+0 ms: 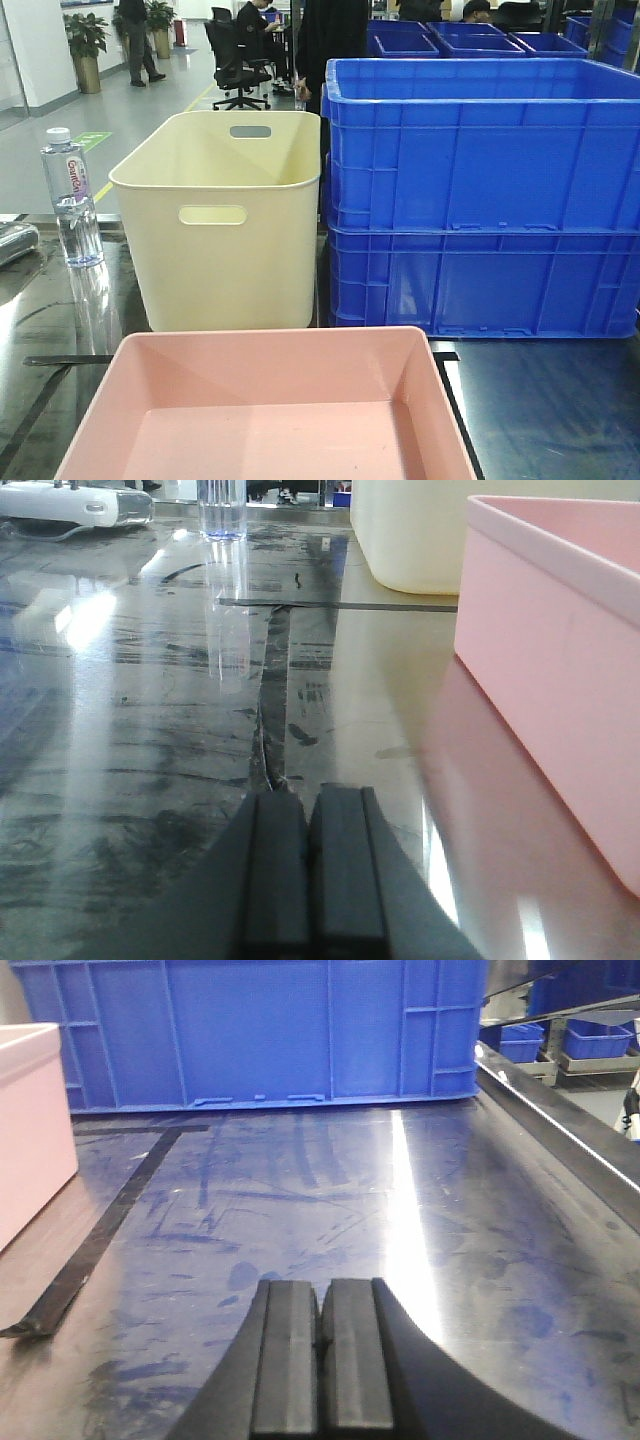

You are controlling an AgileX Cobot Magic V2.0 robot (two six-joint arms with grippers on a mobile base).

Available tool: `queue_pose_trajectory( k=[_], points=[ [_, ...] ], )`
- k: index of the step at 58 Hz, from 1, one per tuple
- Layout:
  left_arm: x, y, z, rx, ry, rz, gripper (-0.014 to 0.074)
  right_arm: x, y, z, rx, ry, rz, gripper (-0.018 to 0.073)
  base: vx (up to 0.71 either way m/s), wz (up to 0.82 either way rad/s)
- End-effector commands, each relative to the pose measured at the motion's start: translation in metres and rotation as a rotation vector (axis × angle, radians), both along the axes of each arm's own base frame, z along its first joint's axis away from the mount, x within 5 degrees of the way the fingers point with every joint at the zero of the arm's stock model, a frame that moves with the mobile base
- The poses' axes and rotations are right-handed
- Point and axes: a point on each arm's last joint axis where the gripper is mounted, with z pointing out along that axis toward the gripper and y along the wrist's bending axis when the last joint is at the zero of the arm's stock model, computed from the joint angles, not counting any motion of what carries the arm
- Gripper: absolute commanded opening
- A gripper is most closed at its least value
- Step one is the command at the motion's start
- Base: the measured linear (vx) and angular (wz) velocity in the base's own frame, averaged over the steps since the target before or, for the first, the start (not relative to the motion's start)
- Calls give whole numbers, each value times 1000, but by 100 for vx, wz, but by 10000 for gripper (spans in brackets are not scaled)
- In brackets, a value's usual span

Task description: Grab pink bin and stack on right shelf

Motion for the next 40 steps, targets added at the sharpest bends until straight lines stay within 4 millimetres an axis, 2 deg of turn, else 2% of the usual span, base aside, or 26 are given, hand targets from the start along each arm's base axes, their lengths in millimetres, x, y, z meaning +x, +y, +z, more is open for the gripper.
queue_pose_trajectory(
  k=[1,40],
  points=[
    [2,0,4,-8,-65,5,-5,1,0,6,-10,-68,1,-12,0,0],
    [2,0,4,-8,-63,5,-5,1,0,6,-10,-68,1,-12,0,0]
  ],
)
